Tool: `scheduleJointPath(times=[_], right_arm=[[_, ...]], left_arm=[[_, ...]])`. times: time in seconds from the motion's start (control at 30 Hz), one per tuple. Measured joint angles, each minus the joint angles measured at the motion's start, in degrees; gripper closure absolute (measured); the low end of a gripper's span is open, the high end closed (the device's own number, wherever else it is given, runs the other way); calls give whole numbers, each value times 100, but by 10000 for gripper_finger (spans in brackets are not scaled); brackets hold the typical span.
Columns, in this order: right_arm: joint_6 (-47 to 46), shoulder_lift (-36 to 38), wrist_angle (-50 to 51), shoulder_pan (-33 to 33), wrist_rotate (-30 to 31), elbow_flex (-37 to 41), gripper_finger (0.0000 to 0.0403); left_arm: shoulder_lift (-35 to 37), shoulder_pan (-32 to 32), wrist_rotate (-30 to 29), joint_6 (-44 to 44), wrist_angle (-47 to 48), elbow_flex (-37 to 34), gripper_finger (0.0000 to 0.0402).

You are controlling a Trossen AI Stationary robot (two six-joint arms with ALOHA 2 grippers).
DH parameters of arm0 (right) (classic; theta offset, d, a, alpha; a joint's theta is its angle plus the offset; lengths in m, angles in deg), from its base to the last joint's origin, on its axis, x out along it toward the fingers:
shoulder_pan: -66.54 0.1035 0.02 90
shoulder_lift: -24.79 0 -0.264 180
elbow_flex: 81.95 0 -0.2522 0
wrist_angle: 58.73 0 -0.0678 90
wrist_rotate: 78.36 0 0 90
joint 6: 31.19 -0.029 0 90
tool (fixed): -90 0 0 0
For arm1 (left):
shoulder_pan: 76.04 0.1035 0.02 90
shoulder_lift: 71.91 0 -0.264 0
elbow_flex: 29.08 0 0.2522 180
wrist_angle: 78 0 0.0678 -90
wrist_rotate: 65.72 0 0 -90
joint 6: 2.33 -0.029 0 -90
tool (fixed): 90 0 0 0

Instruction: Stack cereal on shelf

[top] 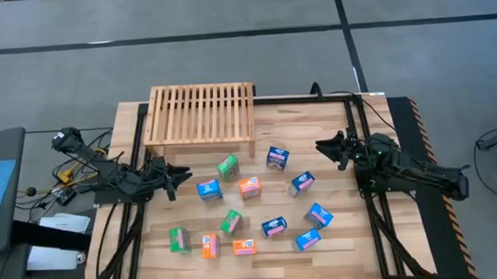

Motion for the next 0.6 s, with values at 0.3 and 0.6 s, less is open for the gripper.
scheduleJointPath(times=[0.3,0.6], right_arm=[[0,0,1,-2,-1,0,228],[1,1,-9,0,-1,2,228]], left_arm=[[-1,0,-78,855,5,-1,258],[-2,0,-281,1389,28,0,258]])
